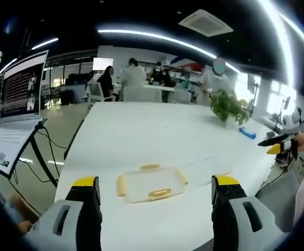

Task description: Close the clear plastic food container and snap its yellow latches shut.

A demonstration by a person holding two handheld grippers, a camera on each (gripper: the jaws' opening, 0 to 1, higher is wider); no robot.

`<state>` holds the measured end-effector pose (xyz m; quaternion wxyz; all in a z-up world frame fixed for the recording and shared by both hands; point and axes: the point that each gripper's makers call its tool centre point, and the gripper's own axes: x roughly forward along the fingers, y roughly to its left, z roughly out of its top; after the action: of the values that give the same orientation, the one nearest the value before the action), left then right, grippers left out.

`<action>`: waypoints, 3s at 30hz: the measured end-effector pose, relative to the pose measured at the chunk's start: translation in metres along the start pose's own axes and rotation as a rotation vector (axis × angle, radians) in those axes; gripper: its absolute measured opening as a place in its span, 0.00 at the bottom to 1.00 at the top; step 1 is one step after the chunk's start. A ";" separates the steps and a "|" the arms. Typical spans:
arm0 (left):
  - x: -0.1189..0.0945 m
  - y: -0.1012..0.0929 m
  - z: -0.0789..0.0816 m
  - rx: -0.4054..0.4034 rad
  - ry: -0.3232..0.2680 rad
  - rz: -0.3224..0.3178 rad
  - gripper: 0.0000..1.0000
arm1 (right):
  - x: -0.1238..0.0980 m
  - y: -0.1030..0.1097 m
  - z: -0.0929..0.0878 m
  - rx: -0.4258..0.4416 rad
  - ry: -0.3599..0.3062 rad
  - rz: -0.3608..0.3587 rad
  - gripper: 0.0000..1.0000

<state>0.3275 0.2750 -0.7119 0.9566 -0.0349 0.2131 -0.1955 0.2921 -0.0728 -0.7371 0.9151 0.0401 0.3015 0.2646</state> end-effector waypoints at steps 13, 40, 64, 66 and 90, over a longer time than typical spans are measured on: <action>0.007 0.014 -0.011 0.109 0.090 -0.009 0.84 | 0.027 0.030 -0.002 -0.072 0.056 0.119 0.81; 0.077 0.026 -0.052 0.389 0.313 -0.201 0.79 | 0.135 0.083 0.030 -0.396 0.194 0.329 0.81; 0.117 0.040 -0.088 0.602 0.505 -0.422 0.78 | 0.225 0.111 0.001 -0.734 0.441 0.491 0.72; 0.121 0.040 -0.089 0.576 0.508 -0.418 0.78 | 0.232 0.113 -0.006 -0.755 0.472 0.505 0.72; 0.143 0.067 -0.120 0.593 0.639 -0.426 0.70 | 0.266 0.104 -0.048 -0.869 0.662 0.443 0.69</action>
<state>0.4203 0.2826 -0.8870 0.7506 0.2584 0.4196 -0.4401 0.3972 0.1471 -0.8938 0.6279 -0.3612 0.4194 0.5471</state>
